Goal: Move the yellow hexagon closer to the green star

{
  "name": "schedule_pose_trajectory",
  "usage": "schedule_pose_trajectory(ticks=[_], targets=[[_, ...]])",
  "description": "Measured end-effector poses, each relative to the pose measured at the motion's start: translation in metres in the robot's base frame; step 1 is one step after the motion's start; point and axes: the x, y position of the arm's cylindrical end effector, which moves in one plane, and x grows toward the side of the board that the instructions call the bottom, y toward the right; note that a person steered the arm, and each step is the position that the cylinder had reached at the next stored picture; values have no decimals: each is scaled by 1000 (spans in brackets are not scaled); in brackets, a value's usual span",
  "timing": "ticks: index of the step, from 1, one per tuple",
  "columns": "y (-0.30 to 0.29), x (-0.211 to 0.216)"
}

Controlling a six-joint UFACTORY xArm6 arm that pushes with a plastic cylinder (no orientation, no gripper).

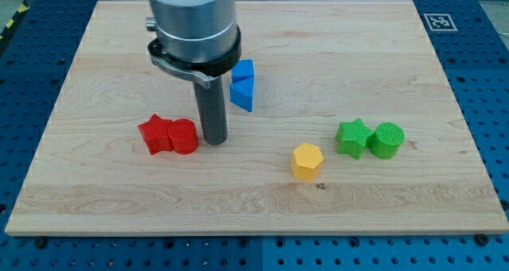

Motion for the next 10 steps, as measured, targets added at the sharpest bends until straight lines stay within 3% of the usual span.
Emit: schedule_pose_trajectory(ticks=[3, 6, 10], targets=[[61, 66], [143, 72], [105, 72]])
